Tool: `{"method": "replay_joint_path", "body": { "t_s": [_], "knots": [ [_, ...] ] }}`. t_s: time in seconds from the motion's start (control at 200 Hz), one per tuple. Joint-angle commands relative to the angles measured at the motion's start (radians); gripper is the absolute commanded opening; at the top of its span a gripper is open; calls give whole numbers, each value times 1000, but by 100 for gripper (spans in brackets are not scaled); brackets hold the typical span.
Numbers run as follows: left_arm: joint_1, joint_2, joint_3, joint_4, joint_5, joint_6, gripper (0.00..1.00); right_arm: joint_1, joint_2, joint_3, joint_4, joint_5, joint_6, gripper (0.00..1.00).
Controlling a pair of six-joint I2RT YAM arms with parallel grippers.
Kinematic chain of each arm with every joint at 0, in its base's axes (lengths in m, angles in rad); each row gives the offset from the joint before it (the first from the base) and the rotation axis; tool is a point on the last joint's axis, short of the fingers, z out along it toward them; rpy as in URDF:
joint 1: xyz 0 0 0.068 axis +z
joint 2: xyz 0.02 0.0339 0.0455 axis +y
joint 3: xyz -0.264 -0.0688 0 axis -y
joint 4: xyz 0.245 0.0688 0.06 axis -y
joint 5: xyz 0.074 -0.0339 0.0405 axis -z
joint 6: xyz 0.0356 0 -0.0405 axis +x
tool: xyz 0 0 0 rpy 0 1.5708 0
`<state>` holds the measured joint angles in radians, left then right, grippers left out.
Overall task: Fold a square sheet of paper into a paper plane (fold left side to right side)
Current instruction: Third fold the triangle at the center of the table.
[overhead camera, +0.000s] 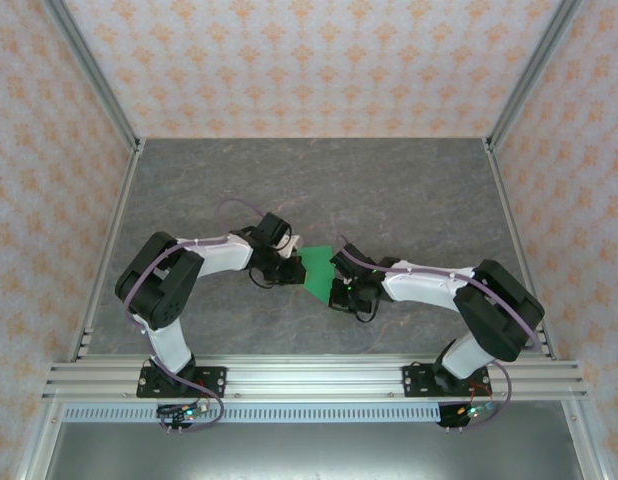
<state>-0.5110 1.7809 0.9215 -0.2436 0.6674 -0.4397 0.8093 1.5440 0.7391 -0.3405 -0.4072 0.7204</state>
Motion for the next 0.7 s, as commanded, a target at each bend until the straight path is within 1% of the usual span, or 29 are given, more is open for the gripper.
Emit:
{"method": "replay_joint_path", "body": {
  "t_s": [0.0,0.1,0.16,0.28,0.37,0.56,0.696],
  "knots": [
    [25,-70,-5,-66,-96,15,10,1,35,-31,-181,86,-19,0],
    [4,-143,-22,-42,-52,-7,10,1,34,-24,-178,82,-20,0],
    [-31,-161,-13,-47,-32,-10,11,1,35,-20,-177,79,-22,0],
    [-123,-142,20,-50,-23,-20,10,1,39,-11,-175,77,-24,0],
    [-162,-99,47,-36,-30,-31,10,1,38,-12,-168,73,-21,0],
    [-173,-3,88,-23,-34,-37,11,1,23,-12,-142,58,-16,0],
    [-173,29,102,-48,-73,-22,10,1,-11,-4,-141,57,-16,0]
  ]
}}
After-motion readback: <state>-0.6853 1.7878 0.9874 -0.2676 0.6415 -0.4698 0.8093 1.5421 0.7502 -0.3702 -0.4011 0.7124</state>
